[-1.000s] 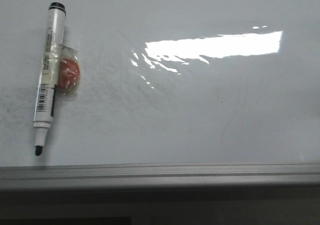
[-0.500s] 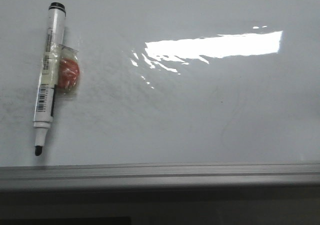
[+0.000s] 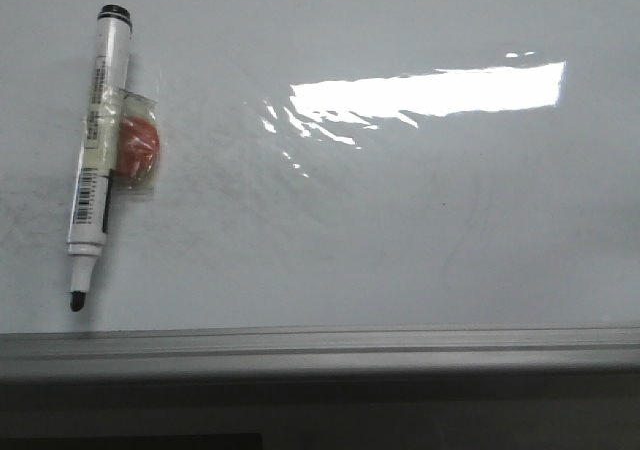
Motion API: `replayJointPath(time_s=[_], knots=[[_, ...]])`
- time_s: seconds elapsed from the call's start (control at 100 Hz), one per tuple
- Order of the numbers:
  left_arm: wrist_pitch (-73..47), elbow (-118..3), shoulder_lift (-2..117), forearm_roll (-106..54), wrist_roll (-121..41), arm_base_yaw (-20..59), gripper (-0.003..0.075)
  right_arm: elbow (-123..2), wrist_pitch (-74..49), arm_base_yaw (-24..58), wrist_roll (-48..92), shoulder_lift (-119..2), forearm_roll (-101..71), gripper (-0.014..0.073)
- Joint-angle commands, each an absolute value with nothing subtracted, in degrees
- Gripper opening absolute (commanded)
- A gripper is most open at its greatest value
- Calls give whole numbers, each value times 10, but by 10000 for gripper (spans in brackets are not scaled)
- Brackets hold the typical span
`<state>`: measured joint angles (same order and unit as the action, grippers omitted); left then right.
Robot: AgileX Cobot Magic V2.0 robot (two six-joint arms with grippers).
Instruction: Write number 9 on whiteboard
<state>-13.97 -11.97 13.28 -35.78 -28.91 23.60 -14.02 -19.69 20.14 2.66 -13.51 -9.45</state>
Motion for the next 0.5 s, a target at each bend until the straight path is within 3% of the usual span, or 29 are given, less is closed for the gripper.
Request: replayJointPath(time_s=[0.0,0.18,0.49], knots=[[-98,-154,171,-416,-335,246,358,-160,-158,202,32,-147,-98,-63],[-97,-181,249,-514,-472,291,358,-160,-158,202,32,-147,-98,-63],[-26,-188,334,-547,-475,382,358,-160,-164,202,32,-147,-98,-63]])
